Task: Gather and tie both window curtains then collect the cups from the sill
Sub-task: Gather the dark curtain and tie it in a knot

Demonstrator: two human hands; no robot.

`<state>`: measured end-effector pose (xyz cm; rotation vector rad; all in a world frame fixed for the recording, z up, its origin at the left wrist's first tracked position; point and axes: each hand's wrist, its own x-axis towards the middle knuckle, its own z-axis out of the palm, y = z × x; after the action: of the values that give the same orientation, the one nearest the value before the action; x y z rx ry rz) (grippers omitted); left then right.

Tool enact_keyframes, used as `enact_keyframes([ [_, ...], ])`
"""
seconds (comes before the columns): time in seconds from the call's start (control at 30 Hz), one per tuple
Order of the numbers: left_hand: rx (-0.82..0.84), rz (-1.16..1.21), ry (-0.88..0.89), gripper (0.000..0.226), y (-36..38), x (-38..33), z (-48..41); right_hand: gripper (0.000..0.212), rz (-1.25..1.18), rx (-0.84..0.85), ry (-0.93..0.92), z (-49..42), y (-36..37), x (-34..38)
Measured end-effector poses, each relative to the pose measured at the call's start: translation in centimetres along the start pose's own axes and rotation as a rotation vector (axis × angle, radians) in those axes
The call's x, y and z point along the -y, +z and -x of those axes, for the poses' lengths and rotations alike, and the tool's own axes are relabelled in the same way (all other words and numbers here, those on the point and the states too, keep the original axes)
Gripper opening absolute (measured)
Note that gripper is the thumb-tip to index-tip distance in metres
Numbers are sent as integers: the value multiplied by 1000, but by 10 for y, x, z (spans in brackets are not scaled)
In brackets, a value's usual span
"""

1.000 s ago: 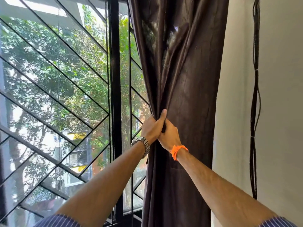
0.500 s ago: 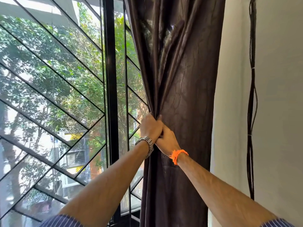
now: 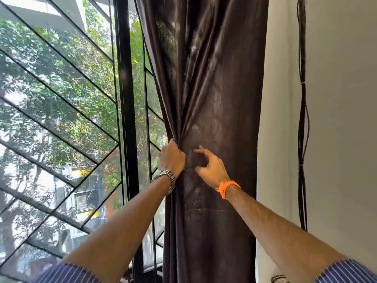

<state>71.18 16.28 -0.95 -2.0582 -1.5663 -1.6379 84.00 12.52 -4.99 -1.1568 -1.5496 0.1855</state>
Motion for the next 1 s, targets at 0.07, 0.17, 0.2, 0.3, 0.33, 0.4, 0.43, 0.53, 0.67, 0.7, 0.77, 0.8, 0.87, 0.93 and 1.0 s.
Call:
enact_keyframes([
  [0.07,-4,4,34,31,-1,0,0,55,48,-75,2,-7,-10,-7],
  [0.17,-4,3,59,40,-3,3,-4,58,60,-218,51,-21,-25,-18],
  [0.2,-5,2,59,40,-4,3,-6,63,51,-265,77,-26,-31,-21],
  [0.3,-8,-7,67,41,-7,4,-8,90,35,-396,166,-37,-46,-31],
  [0.33,-11,-9,72,41,-7,6,-8,102,34,-437,202,-39,-51,-34],
  [0.4,-27,-10,79,39,-9,9,-10,122,21,-508,278,-42,-58,-42],
  [0.43,-39,-9,78,39,-10,11,-10,130,-6,-530,312,-43,-61,-46],
  [0.53,-82,-15,62,42,-15,19,-13,143,-126,-480,352,-43,-59,-56],
  [0.67,-116,-19,38,46,-15,25,-20,142,-226,-361,355,-45,-41,-61],
  [0.7,-111,-11,39,44,-14,26,-20,144,-233,-350,362,-46,-37,-60],
  [0.77,-109,-6,53,41,-12,25,-19,149,-251,-330,366,-49,-32,-58],
  [0.8,-111,0,60,41,-11,24,-18,151,-248,-323,367,-51,-30,-57],
  [0.87,-94,29,66,42,-8,23,-16,153,-201,-326,379,-54,-30,-58],
  [0.93,-67,61,55,38,-2,21,-15,156,-150,-337,388,-56,-29,-62],
  [1.0,-44,62,56,34,4,16,-12,159,-147,-333,378,-56,-27,-67],
])
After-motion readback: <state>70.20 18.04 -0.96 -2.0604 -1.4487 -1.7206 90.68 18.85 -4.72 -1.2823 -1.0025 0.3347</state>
